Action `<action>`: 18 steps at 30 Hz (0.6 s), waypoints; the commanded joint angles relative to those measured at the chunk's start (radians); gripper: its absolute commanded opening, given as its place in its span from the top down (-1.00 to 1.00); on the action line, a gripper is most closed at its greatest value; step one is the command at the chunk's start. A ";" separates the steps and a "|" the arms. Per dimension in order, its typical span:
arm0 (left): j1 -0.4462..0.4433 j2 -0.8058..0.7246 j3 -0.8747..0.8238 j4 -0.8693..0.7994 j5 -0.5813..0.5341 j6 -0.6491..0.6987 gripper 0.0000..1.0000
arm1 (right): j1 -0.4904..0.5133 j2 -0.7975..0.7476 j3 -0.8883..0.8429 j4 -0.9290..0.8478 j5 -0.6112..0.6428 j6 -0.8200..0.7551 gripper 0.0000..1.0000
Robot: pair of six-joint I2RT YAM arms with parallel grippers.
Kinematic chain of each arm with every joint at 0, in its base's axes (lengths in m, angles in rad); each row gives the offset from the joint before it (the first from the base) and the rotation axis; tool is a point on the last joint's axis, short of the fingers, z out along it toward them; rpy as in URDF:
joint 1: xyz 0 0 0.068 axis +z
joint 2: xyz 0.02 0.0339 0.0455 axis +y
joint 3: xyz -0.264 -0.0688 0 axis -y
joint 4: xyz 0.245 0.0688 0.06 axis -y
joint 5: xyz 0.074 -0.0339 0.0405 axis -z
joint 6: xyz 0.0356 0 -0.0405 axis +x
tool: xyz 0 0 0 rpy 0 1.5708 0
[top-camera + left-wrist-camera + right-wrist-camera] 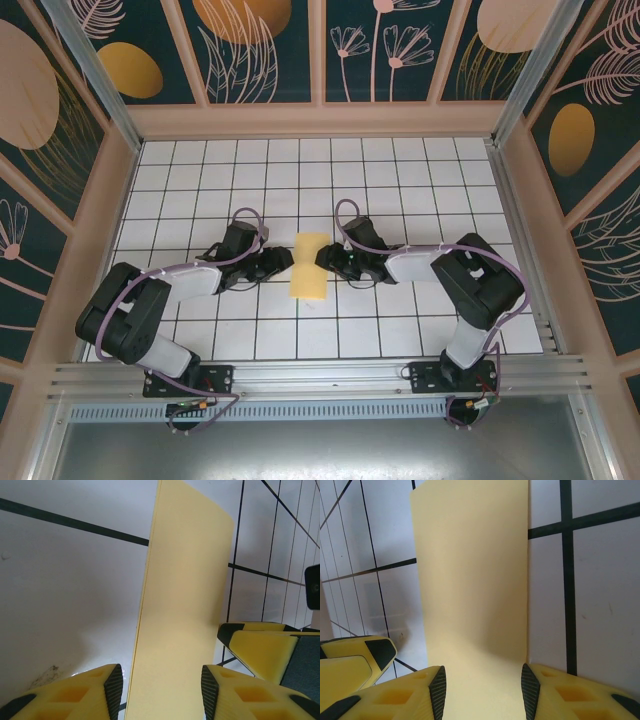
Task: Fold a paper plane with a square sheet of paper (pick it up from the middle)
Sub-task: Fold the square sheet of paper in half at the center of the table.
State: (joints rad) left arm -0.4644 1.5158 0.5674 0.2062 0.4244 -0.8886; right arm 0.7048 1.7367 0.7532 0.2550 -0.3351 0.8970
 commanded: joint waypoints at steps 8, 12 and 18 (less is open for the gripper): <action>0.004 0.002 0.026 0.012 0.012 0.002 0.02 | 0.002 -0.047 0.017 -0.040 -0.015 -0.033 0.07; 0.004 0.005 0.026 0.013 0.012 0.001 0.01 | 0.004 -0.049 0.017 -0.012 -0.027 -0.029 0.07; 0.004 0.005 0.023 0.011 0.011 0.003 0.01 | 0.005 -0.034 0.026 0.009 -0.047 -0.033 0.08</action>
State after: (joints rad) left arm -0.4644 1.5162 0.5705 0.2058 0.4305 -0.8883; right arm 0.7048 1.7214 0.7540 0.2356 -0.3504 0.8886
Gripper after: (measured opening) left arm 0.495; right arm 0.464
